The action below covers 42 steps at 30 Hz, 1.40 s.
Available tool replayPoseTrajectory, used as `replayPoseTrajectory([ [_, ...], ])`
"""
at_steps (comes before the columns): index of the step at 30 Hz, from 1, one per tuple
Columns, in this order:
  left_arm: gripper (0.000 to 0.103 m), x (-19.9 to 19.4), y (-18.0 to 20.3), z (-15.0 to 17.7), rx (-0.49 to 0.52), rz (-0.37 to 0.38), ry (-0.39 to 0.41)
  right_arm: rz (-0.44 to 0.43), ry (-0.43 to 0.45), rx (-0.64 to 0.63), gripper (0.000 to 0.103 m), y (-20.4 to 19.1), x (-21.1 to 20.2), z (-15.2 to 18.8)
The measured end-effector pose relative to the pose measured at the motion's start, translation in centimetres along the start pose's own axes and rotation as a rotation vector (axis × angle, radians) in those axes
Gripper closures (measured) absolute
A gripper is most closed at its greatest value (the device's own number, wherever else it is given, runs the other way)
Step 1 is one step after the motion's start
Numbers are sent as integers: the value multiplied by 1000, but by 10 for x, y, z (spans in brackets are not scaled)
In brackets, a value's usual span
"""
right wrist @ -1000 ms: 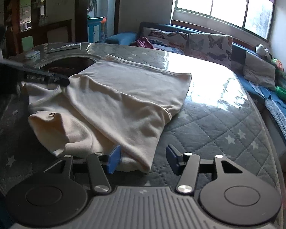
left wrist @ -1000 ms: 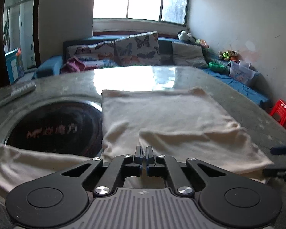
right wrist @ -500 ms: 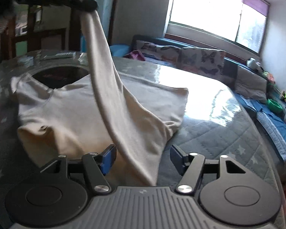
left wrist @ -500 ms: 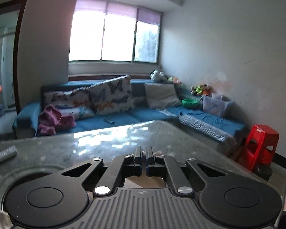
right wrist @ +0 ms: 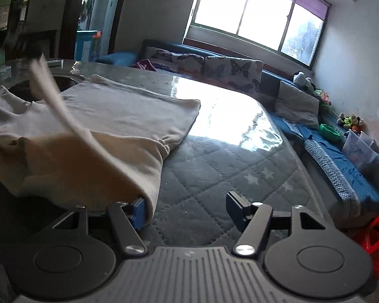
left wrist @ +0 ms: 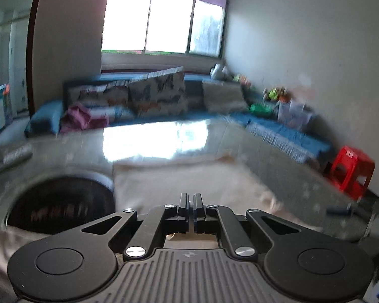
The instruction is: Fold clothes
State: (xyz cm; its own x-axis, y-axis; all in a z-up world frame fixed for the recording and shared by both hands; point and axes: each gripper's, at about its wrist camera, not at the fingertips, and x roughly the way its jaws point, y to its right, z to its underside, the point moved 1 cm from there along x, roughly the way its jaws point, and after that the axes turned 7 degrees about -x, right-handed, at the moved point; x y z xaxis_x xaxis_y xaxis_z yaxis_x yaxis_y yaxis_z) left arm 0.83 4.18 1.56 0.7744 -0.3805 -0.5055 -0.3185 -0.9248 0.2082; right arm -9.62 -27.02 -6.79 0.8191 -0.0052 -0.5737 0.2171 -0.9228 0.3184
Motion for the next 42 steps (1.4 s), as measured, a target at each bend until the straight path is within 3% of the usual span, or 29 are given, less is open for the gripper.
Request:
replayPoseTrajectory([
  [8, 99, 1, -20, 36, -9, -22, -78, -155, -24, -44, 37, 6, -22, -6],
  [14, 99, 1, -21, 40, -8, -22, -80, -247, 18, 28, 54, 20, -31, -35],
  [16, 99, -1, -21, 39, -7, -24, -72, -257, 37, 18, 63, 19, -18, -48],
  [23, 99, -5, -19, 32, -3, -31, -39, -321, 8, -50, 76, 8, 43, -73],
  [26, 99, -9, -18, 24, 2, -30, -2, -335, -23, -88, 93, 0, 58, -72],
  [29, 99, -5, -19, 24, 18, -48, -18, -297, -36, -96, 94, -2, 61, -67],
  [33, 96, 6, -25, 39, 30, -67, -110, -283, -29, -86, 93, -2, 59, -62],
  [37, 92, 6, -29, 35, 17, -88, -106, -295, -8, -90, 88, 0, 53, -68],
  [40, 74, 7, -31, 24, 2, -86, -78, -325, -2, -94, 87, -2, 52, -72],
  [42, 72, 18, -29, 19, 13, -64, -84, -324, -4, -104, 84, -4, 53, -72],
])
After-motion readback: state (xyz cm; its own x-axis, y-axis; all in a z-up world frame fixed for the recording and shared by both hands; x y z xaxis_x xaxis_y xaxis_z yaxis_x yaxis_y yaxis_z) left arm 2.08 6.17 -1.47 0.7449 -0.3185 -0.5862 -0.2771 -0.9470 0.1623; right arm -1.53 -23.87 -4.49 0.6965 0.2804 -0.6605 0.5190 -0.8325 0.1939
